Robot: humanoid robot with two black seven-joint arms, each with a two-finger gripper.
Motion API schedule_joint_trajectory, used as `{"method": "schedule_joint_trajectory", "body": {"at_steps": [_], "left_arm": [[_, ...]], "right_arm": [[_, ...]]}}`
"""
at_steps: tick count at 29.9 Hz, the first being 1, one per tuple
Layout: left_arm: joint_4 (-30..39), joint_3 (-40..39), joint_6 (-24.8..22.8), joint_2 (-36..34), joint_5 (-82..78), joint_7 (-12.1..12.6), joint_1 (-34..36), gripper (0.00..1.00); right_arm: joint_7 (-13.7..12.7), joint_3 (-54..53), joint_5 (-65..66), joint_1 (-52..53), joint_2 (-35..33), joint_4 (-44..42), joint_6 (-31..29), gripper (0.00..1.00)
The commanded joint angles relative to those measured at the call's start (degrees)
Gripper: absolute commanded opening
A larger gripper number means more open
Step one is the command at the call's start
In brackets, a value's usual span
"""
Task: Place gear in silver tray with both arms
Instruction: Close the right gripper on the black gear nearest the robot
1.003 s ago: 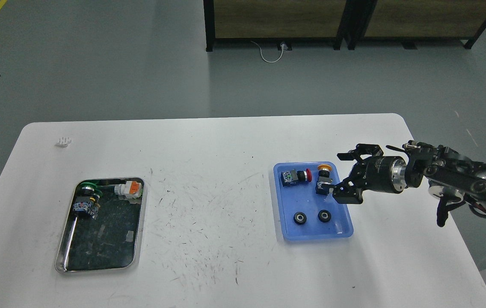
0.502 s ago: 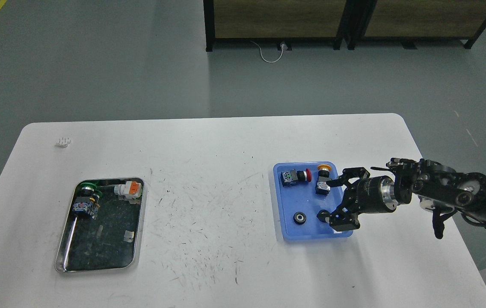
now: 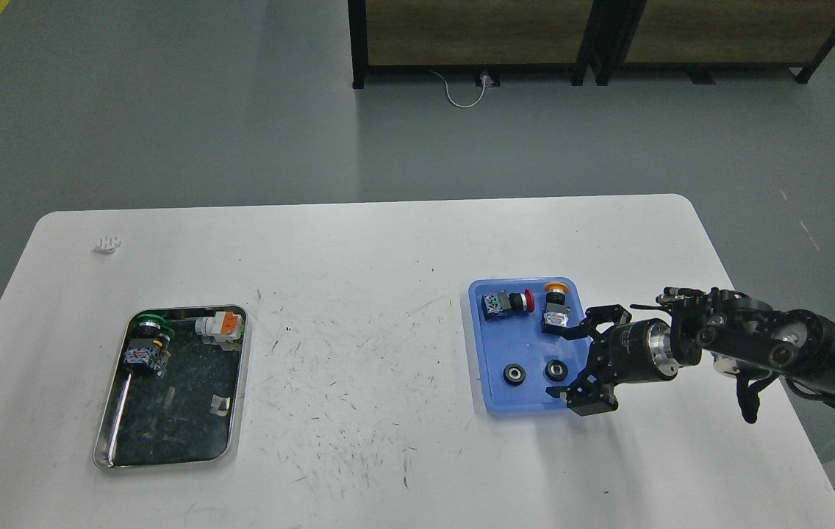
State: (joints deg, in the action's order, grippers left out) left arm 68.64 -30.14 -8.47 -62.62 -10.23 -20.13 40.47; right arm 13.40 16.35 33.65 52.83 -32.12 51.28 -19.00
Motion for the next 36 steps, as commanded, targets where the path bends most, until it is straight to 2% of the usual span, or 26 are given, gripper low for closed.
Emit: {"method": "schedule_joint_trajectory", "body": {"at_steps": [1, 14, 24, 36], "left_arm": [[0.00, 0.00, -0.05, -0.22, -0.05, -0.09, -0.04, 0.99], [-0.09, 0.00, 0.03, -0.40, -0.05, -0.18, -0.13, 0.99], [-0.09, 0.00, 0.56, -0.49, -0.05, -0.18, -0.13, 0.99], [-0.09, 0.00, 0.56, -0.58, -0.05, -0.18, -0.13, 0.99]], "right_arm": [[0.14, 0.00, 0.01, -0.01, 0.82, -1.18, 0.02, 1.00], [0.22, 0.09, -0.07, -0.19, 2.32, -3.03, 0.20, 1.00], [1.28, 0.88, 0.01, -0.98, 2.76, -4.87, 0.11, 0.98], [1.19, 0.88, 0.10, -1.15, 3.02, -6.02, 0.11, 0.83]]}}
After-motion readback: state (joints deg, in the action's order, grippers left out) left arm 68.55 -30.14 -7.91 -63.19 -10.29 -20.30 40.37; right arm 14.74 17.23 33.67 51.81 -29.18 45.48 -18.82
